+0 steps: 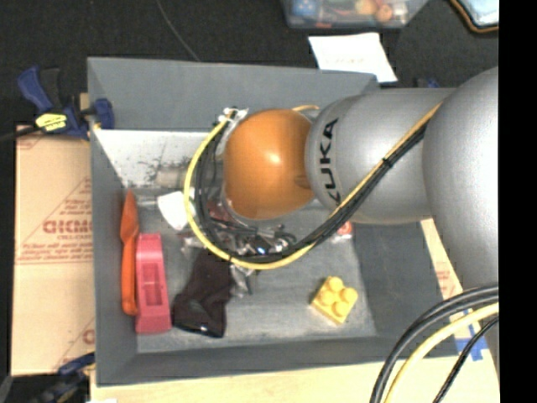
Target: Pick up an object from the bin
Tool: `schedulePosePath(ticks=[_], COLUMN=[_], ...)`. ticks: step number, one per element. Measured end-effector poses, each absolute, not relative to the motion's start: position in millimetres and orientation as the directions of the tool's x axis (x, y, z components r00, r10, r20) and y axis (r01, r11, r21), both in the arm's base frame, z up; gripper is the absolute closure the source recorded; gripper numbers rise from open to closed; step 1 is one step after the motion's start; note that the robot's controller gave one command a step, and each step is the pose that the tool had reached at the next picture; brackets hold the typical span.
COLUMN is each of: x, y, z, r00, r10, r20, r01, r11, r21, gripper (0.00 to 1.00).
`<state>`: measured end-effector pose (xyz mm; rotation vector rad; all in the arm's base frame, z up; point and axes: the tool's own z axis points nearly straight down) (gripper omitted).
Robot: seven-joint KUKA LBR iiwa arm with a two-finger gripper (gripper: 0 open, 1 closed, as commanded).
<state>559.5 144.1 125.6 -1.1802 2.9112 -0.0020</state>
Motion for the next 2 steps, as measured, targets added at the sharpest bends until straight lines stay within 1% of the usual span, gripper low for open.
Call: schedulePosePath(ticks=[1,2], x=[558.5,559.9], y=[116.3,124.5], z=[70.8,71.5], r00=[-0.819,-0.748], r10=[-0.574,-0.663], r20=[-0.011,-0.017], r01=[-0.574,-0.663], r11=[0.819,0.748], r21=[-0.003,-0.009], gripper=[0.00,1.00])
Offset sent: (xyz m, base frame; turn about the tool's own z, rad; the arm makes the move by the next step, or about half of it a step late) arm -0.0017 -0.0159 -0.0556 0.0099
